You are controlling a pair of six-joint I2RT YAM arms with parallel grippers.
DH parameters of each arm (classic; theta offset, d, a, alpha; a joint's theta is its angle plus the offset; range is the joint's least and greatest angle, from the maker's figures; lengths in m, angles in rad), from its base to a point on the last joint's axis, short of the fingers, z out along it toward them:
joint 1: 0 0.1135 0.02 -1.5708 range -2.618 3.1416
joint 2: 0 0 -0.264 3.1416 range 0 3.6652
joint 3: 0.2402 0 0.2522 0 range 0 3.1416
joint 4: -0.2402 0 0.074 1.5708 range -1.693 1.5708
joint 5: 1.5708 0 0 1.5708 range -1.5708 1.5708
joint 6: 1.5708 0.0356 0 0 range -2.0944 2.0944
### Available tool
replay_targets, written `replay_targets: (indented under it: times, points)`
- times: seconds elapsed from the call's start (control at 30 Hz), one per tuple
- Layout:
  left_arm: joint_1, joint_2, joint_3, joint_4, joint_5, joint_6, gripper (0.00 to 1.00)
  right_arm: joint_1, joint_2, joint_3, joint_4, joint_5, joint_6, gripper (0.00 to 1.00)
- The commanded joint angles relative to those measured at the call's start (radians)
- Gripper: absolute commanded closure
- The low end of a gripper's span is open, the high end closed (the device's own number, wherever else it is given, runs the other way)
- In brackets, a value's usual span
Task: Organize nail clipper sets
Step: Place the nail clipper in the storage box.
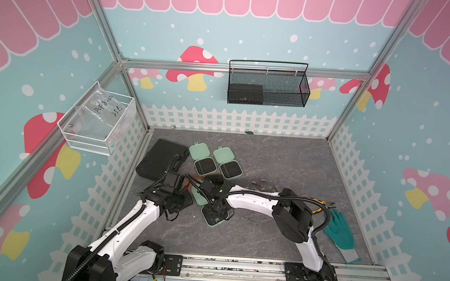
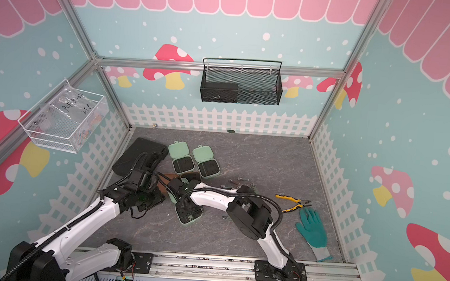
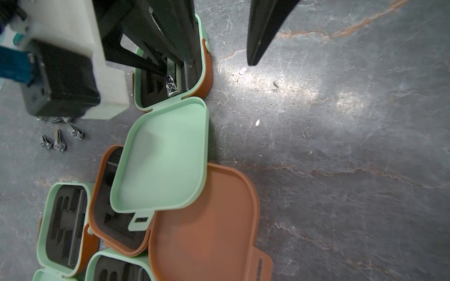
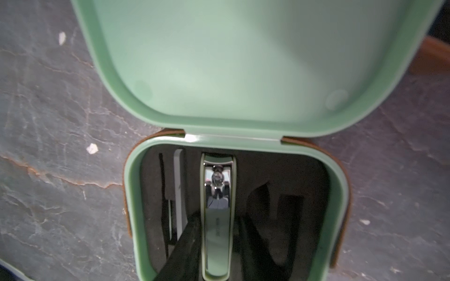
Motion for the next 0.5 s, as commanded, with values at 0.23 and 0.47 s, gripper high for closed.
replay_targets:
  times: [0.23,0.47]
  points:
    - [0.006,-0.019,-0.011,0.01,0.011,-0.017,0.62,0.011,0.015,0.046,-0.065,0.018,-0.031,0.64]
    - [0.006,-0.008,-0.008,0.009,0.01,-0.014,0.62,0.01,-0.027,0.081,-0.053,0.016,-0.04,0.65]
